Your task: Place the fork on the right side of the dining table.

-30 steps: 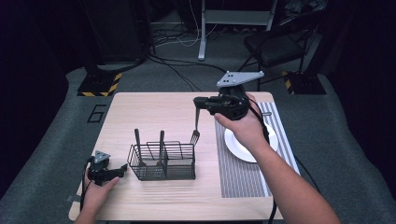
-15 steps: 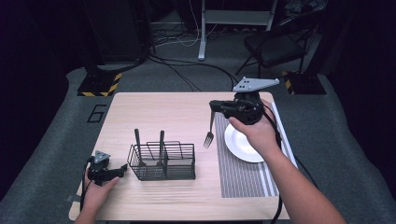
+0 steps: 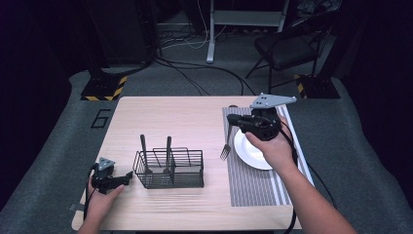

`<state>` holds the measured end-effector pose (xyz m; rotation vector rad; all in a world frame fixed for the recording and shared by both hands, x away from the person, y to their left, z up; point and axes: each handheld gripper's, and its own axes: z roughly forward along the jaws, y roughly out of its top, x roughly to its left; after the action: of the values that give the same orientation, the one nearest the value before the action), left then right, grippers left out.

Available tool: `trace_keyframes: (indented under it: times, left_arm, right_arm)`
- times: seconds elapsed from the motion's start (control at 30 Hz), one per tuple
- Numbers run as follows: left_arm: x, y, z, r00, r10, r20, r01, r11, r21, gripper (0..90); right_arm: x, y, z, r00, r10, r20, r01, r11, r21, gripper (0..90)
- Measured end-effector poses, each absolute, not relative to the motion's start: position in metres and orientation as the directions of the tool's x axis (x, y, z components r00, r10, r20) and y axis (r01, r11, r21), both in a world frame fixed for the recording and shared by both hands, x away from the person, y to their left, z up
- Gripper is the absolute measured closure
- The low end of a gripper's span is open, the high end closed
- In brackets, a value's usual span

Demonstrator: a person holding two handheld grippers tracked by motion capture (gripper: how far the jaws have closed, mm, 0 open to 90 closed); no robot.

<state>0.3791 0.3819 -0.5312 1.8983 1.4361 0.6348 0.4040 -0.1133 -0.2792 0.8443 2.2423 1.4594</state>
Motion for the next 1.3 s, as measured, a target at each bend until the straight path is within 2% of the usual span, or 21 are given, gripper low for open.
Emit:
trace_keyframes:
  times: [0.83,1.3]
  left_arm:
    - [0.379,0.382,-0.531,0.278,0.961,-0.012,0.637,-0.175,0.751,13.8]
    - [0.379,0.382,-0.531,0.277,0.961,-0.012,0.637,-0.174,0.751,13.8]
  right_arm:
    - [0.399,-0.136,-0.344,-0.696,0.716,0.058,0.371,0.289,0.883,86.7]
    - [0.397,-0.148,-0.364,-0.659,0.749,0.062,0.392,0.271,0.879,86.7]
